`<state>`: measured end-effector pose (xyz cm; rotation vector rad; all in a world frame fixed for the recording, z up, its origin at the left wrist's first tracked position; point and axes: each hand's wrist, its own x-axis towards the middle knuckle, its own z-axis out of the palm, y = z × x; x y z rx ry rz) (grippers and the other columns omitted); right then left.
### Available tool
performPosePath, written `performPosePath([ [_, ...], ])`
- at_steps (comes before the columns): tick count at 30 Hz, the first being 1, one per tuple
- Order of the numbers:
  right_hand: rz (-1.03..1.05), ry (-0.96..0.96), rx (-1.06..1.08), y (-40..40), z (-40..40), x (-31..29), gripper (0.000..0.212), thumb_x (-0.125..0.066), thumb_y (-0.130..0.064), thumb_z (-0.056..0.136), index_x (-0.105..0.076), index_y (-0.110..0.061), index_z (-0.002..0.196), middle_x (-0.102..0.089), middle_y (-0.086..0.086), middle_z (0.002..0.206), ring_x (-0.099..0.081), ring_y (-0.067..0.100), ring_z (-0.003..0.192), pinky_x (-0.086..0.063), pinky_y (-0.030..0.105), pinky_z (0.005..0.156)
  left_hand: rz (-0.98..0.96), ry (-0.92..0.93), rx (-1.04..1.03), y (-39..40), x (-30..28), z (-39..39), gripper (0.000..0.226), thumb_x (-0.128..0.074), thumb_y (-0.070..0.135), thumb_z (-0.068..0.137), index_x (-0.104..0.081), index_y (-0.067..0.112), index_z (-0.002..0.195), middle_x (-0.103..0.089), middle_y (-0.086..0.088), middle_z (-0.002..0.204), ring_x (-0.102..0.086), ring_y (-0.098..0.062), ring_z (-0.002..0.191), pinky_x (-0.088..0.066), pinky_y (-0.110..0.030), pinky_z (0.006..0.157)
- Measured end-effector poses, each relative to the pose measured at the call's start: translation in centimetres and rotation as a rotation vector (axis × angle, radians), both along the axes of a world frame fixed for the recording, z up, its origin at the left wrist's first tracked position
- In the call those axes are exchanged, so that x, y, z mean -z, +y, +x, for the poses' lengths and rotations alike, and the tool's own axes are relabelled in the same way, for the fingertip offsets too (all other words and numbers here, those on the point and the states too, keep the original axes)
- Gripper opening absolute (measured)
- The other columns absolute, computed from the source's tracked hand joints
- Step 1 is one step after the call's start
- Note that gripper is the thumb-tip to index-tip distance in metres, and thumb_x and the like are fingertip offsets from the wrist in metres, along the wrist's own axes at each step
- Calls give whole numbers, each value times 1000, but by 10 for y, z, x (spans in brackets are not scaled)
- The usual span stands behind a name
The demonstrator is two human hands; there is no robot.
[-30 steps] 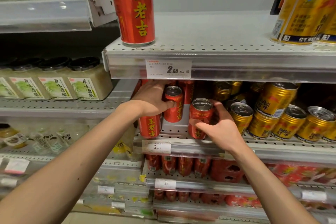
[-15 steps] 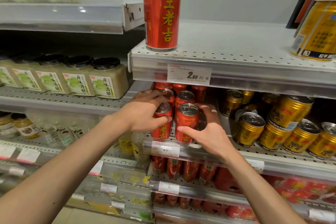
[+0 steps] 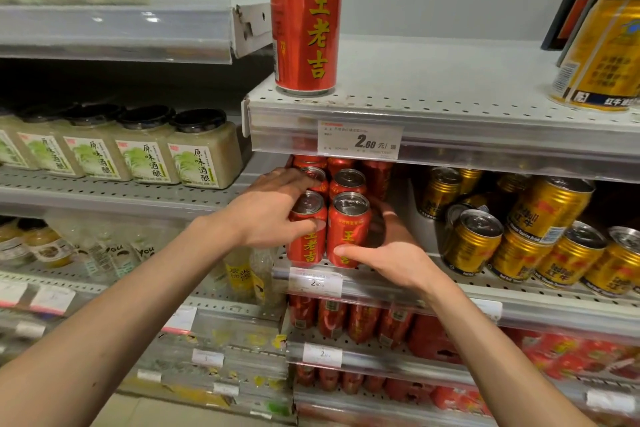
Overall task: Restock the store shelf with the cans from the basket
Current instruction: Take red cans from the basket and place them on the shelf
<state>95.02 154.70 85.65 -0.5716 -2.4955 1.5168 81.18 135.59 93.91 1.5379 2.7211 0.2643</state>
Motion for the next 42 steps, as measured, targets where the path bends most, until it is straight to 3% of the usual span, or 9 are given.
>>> performPosePath([
  [6,92,-98,-28,2,0,-2,125,-88,-66,58,-24,-32,159,-54,-4,150,-61,14,125,-53,34,100,-26,1,17,0,-1,1,79,-58,60,92,-29,28,158,-28,1,166,-23,-18,152,-16,-32,123],
  [10,168,-70,28,-10,-3,4,124,-85,-69,60,-22,-30,160,-54,-3,149,-54,16,134,-47,39,110,-16,-15,5,0,-1,0,79,-58,58,92,-27,28,159,-26,2,166,-21,-18,153,-15,-34,125],
  [15,257,-13,28,-19,-2,7,80,-85,-54,75,-46,-26,139,-59,-1,135,-60,15,118,-49,29,98,-12,1,-10,-1,1,1,79,-57,60,92,-26,30,159,-24,4,167,-20,-17,153,-13,-34,124],
  [20,153,-35,16,-10,0,7,108,-83,-68,65,-31,-34,153,-53,-6,144,-57,15,128,-49,38,106,32,8,-62,-1,3,6,79,-57,66,87,-33,34,155,-33,5,163,-29,-18,150,-21,-37,122],
  [23,44,-27,49,2,10,5,111,-77,-79,60,-32,-39,154,-59,-6,142,-61,11,123,-54,42,102,152,-66,-118,0,-2,16,70,-60,61,89,-43,32,150,-44,4,155,-40,-18,142,-32,-36,117],
  [27,-103,157,190,8,28,2,54,-79,-43,85,-58,-26,132,-70,-13,116,-68,5,109,-58,39,96,392,-195,-164,0,-6,31,49,-65,42,93,-55,27,138,-60,3,138,-56,-15,124,-47,-36,104],
  [30,-227,288,299,4,46,-1,24,-73,-20,92,-66,-19,116,-75,0,108,-73,17,105,-61,39,90,608,-270,-164,-4,1,45,38,-66,35,94,-63,22,130,-67,7,128,-60,-8,117,-49,-34,103],
  [37,-334,378,479,-30,114,-12,16,-67,-17,98,-68,-11,112,-78,9,89,-73,17,76,-61,30,72,974,-624,-140,-20,22,86,20,-71,18,93,-68,17,113,-72,4,99,-64,-2,87,-51,-19,80],
  [42,-355,391,683,-58,179,9,14,-67,-11,97,-69,-6,110,-74,11,77,-65,18,67,-57,24,65,1008,-858,-133,-29,66,120,12,-73,19,92,-70,24,103,-73,-4,98,-68,-31,96,-57,-49,90],
])
